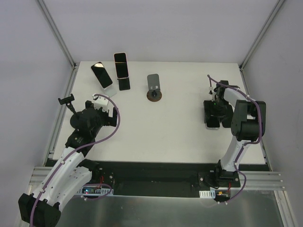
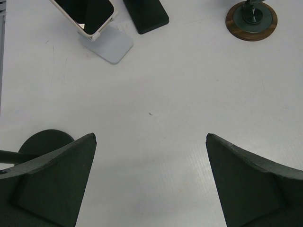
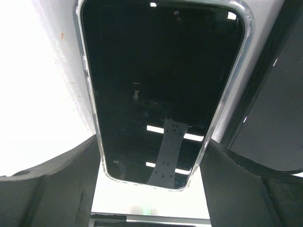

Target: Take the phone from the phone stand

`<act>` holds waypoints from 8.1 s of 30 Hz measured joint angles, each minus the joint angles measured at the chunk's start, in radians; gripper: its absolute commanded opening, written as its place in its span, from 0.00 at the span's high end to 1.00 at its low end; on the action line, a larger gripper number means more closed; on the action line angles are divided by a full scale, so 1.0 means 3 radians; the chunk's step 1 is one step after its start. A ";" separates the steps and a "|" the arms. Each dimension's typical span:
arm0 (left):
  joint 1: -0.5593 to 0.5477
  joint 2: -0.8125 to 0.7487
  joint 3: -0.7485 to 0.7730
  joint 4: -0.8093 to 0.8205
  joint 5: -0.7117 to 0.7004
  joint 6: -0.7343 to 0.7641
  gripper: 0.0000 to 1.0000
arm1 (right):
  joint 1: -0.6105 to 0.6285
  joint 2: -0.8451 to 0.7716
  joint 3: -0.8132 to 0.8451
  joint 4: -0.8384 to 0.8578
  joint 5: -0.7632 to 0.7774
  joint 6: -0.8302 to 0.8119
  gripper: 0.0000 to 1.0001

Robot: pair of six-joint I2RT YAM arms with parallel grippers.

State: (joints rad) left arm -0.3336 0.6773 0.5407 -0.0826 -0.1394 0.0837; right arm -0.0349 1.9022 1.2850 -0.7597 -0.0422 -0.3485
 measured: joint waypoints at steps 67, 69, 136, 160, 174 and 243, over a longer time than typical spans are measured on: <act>-0.0003 -0.0058 0.0000 0.0057 0.0005 0.0022 0.01 | 0.0347 0.0024 0.0520 -0.0126 0.0487 -0.0281 0.06; -0.0003 -0.0055 0.0000 0.0057 0.0010 0.0020 0.01 | 0.0431 -0.0114 0.0575 -0.0109 0.0392 -0.0238 0.02; -0.0484 0.4706 0.3414 0.0111 0.0549 -0.1209 1.00 | 0.0712 -0.4276 -0.1662 0.1088 0.0515 0.0460 0.04; 0.0534 0.1340 0.0277 -0.0263 0.0050 -0.1373 1.00 | 0.0711 -0.3933 -0.1662 0.1298 0.0114 0.0652 0.04; 0.1259 0.0954 -0.0074 -0.0486 -0.0036 -0.1558 0.98 | 0.0711 -0.3772 -0.1662 0.1431 -0.0050 0.0726 0.04; 0.1559 0.4012 0.3366 0.0183 0.0722 -0.1480 0.14 | 0.0711 -0.4287 -0.1766 0.1230 0.0197 0.0458 0.04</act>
State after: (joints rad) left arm 0.1341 1.8809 1.5505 -0.0277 0.0772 -0.3603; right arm 0.1783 0.6163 0.7551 -0.3908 0.0170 -0.2111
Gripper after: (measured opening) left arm 0.892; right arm 0.962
